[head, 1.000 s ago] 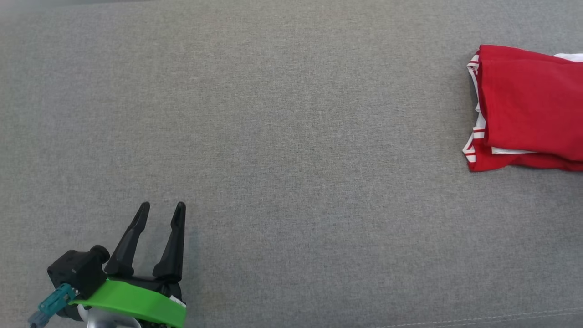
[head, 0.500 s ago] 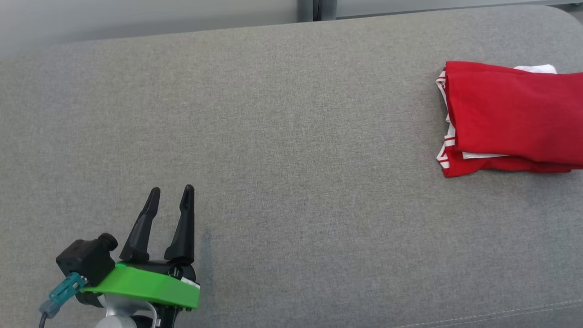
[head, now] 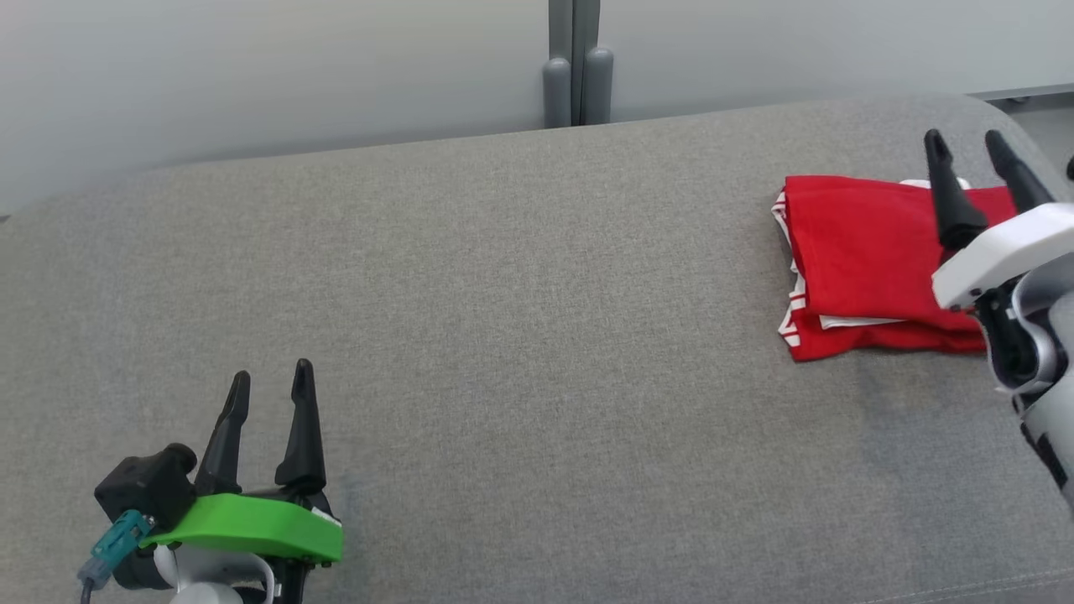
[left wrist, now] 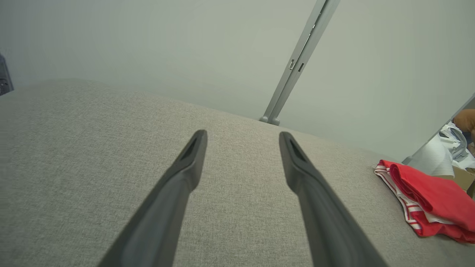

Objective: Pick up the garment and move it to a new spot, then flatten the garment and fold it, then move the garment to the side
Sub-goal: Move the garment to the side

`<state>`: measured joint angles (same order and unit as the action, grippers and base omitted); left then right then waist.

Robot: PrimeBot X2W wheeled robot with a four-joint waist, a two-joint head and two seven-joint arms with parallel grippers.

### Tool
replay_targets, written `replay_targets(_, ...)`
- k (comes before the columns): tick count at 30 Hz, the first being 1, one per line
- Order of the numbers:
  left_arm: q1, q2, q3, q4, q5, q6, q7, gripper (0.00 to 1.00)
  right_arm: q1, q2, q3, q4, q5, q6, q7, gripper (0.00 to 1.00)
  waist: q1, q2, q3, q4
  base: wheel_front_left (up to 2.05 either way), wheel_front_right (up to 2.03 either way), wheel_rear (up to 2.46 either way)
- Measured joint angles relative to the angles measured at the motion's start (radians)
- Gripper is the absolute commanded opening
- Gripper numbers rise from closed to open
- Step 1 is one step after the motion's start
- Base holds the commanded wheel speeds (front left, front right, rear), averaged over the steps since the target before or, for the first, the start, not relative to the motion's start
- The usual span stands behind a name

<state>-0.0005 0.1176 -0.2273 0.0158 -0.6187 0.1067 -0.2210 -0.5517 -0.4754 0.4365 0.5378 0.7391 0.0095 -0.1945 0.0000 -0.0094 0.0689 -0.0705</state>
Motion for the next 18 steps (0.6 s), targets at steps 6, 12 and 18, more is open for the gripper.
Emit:
replay_targets(6,0.000,0.008,0.004,0.038,0.063,0.009,-0.001,1.00,0.072,0.064,0.016,-0.034,-0.009,-0.042,-0.035,1.00,0.0000,0.0000,-0.045,0.007,0.00,0.00,0.00)
replay_targets(12,0.001,0.002,0.012,0.066,0.083,0.009,-0.002,1.00,0.149,0.137,-0.006,-0.073,0.000,-0.082,-0.052,1.00,0.0000,0.0000,-0.062,0.024,0.00,0.00,0.00)
replay_targets(18,0.002,0.000,0.021,0.082,0.108,0.010,-0.010,1.00,0.202,0.176,-0.004,-0.106,-0.008,-0.092,-0.053,1.00,0.0000,0.0000,-0.066,0.035,0.00,0.00,0.00)
